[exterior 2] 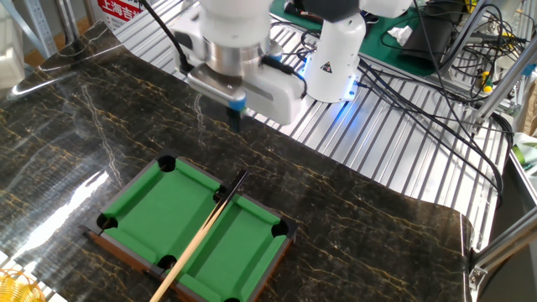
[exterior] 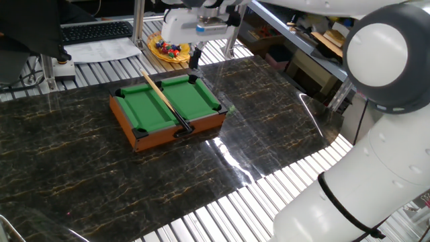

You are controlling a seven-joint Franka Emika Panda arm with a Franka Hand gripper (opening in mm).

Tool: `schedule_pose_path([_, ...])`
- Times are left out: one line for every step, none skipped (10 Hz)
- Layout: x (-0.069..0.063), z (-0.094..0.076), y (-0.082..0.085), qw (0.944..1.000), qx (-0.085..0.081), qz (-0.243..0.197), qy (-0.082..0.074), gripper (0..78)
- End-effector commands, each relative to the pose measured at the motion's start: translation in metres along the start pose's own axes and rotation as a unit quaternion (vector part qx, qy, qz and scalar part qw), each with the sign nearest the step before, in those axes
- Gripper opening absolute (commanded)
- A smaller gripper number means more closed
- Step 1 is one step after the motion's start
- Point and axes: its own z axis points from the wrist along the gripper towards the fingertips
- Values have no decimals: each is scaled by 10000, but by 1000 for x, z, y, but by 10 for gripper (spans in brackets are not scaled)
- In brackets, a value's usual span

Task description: Hit the pool ball

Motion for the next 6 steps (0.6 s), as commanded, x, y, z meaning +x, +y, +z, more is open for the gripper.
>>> schedule_pose_path([-3,35,2,9995,253,175,64,11])
schedule_pose_path([-3,40,4,9995,255,165,64,11])
schedule_pose_path([-4,40,4,9995,254,147,76,11])
schedule_pose_path([-2,37,3,9993,322,175,116,11])
schedule_pose_path([-1,33,2,9988,418,189,153,11])
schedule_pose_path([0,30,0,9985,470,219,197,11])
